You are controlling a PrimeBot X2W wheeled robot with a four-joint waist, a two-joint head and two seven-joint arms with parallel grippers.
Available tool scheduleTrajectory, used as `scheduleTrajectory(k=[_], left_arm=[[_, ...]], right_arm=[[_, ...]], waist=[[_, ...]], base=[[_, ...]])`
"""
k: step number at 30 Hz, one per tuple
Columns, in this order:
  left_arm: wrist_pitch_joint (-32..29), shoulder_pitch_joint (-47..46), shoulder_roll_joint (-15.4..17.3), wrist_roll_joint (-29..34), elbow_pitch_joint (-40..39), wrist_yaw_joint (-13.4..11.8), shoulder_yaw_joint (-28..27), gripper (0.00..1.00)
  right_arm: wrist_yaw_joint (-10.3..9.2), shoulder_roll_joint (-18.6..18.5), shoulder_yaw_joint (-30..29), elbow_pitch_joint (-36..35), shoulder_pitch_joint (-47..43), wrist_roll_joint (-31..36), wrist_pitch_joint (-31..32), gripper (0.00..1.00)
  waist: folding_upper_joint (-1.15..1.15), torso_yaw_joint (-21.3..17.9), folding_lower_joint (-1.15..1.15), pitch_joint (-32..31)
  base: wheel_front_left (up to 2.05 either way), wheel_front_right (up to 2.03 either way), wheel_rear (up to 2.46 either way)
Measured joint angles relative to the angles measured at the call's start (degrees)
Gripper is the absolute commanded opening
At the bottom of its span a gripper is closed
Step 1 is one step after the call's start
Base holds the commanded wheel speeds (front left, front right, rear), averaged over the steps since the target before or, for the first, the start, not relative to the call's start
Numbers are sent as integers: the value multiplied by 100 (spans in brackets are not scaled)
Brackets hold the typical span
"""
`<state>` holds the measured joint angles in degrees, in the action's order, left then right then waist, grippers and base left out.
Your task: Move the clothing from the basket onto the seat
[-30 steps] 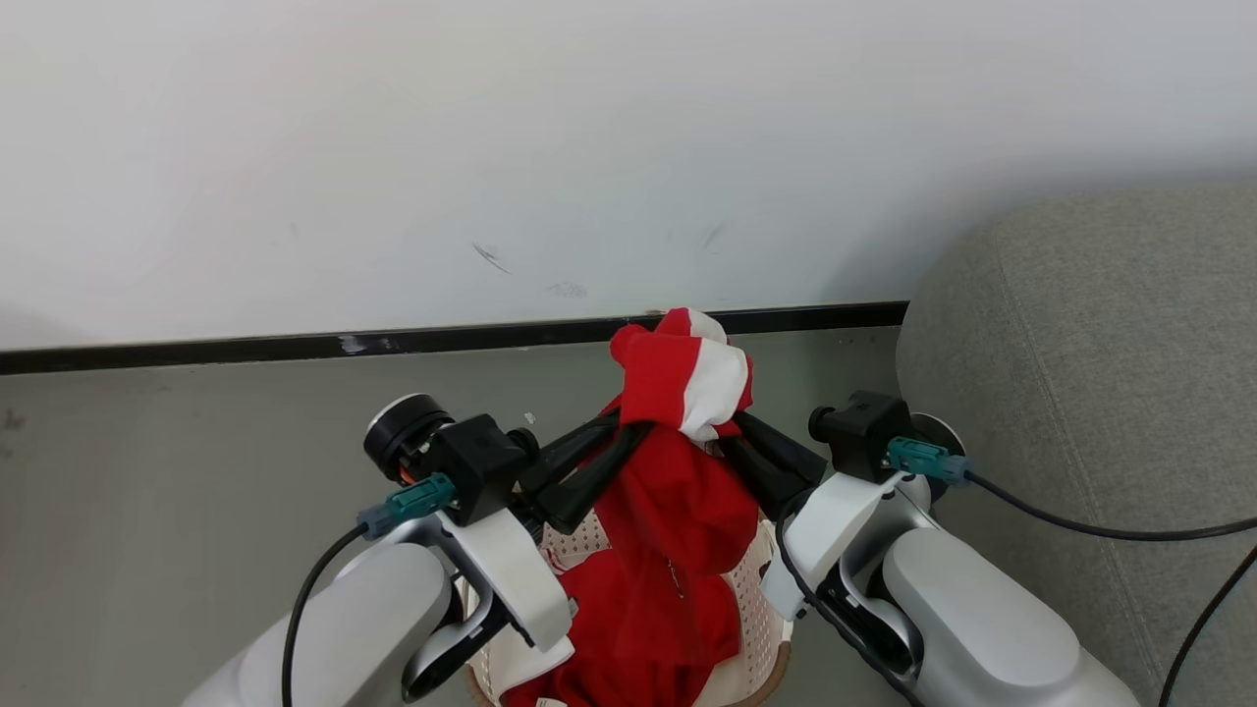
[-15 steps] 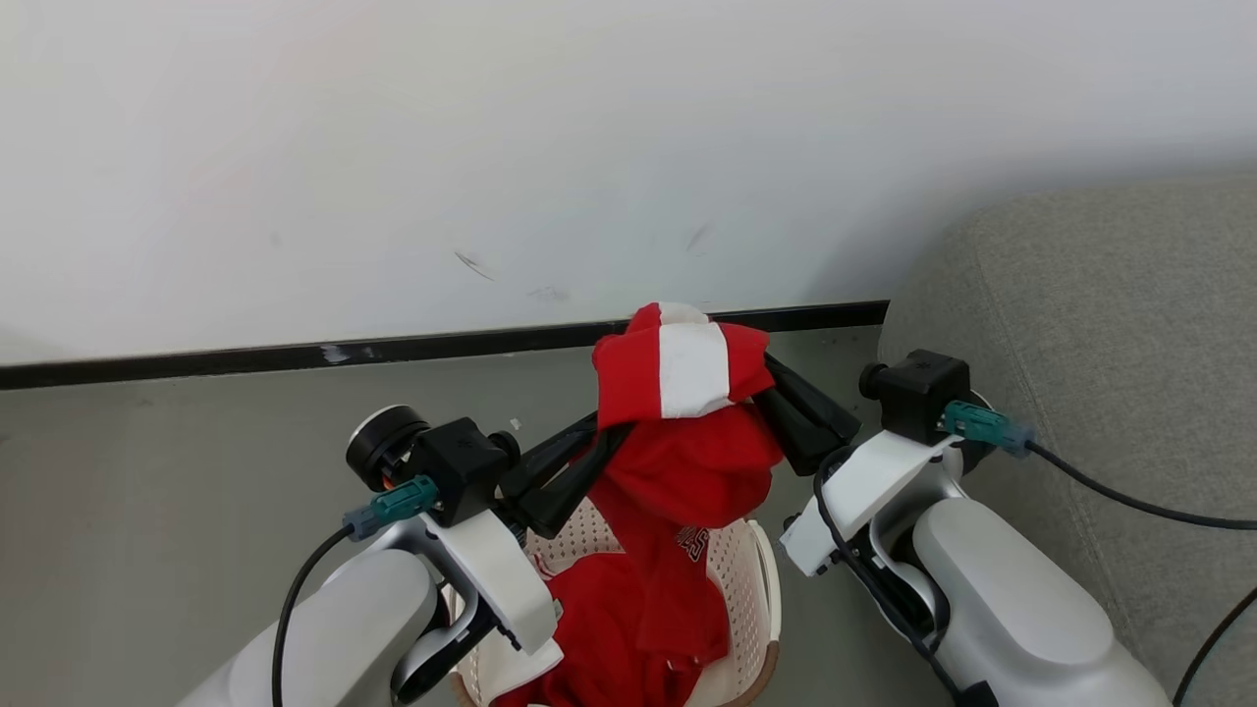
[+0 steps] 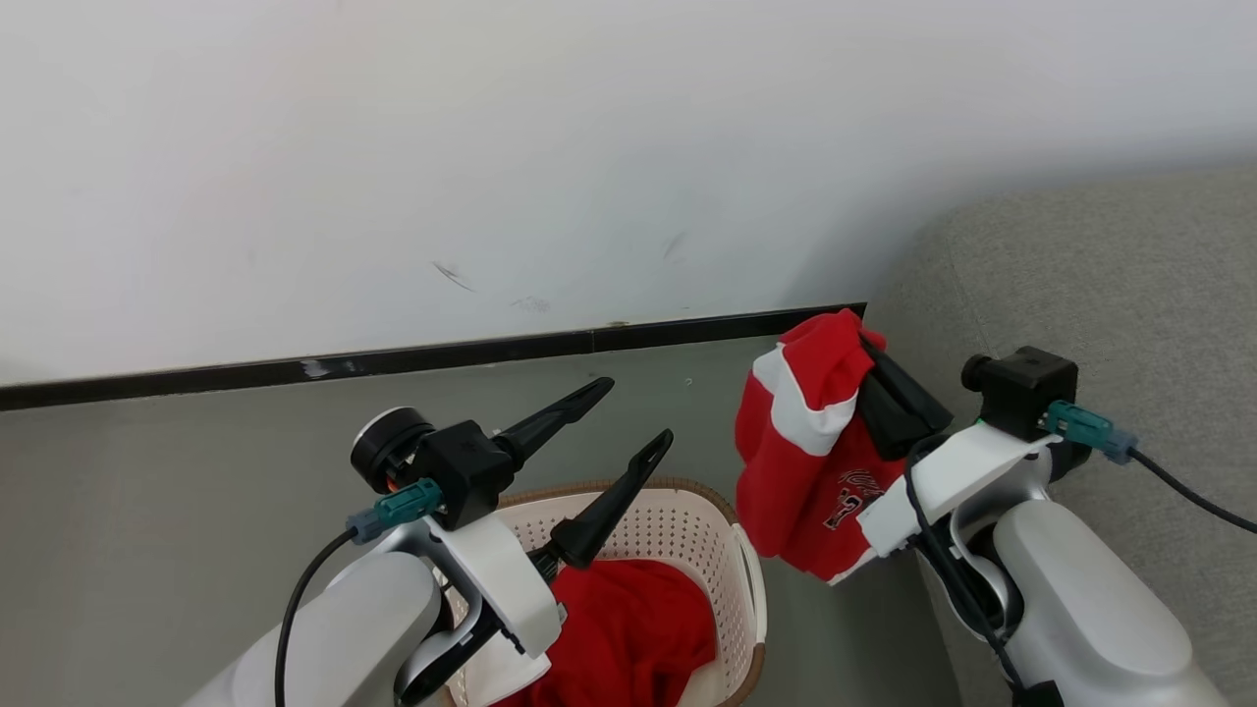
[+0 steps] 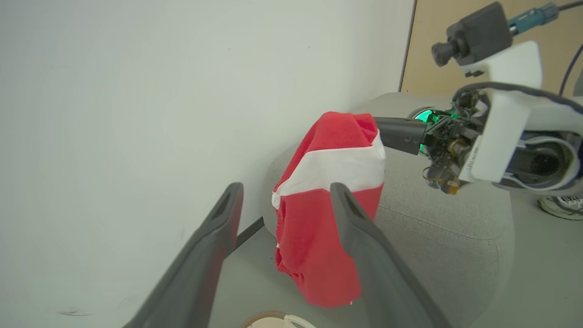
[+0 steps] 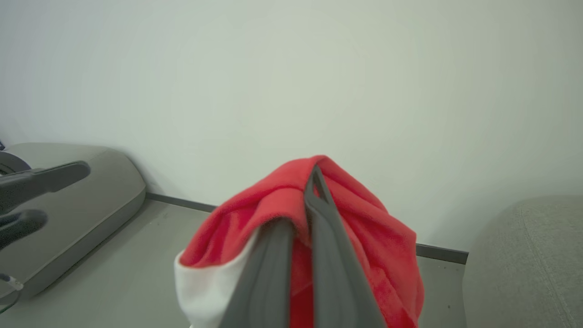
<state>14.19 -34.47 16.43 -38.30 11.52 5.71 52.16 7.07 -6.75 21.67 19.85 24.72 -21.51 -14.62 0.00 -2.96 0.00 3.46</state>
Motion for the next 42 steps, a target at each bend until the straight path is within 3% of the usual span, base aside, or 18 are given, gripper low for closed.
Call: scheduleTrajectory(k=[23,42], left_arm=[[1,110,20,162,1,52,164,100],[2,241,13,165,48,58,227,100]], right_arm=[[0,-202,-1314,-1083,-679,375,0,0],[0,-148,-1758,-1774,-1347,502,0,0]], waist=[[0,-528,0,-32],[0,-1271,0,-49]], base=[[0,0,0],[0,0,0]])
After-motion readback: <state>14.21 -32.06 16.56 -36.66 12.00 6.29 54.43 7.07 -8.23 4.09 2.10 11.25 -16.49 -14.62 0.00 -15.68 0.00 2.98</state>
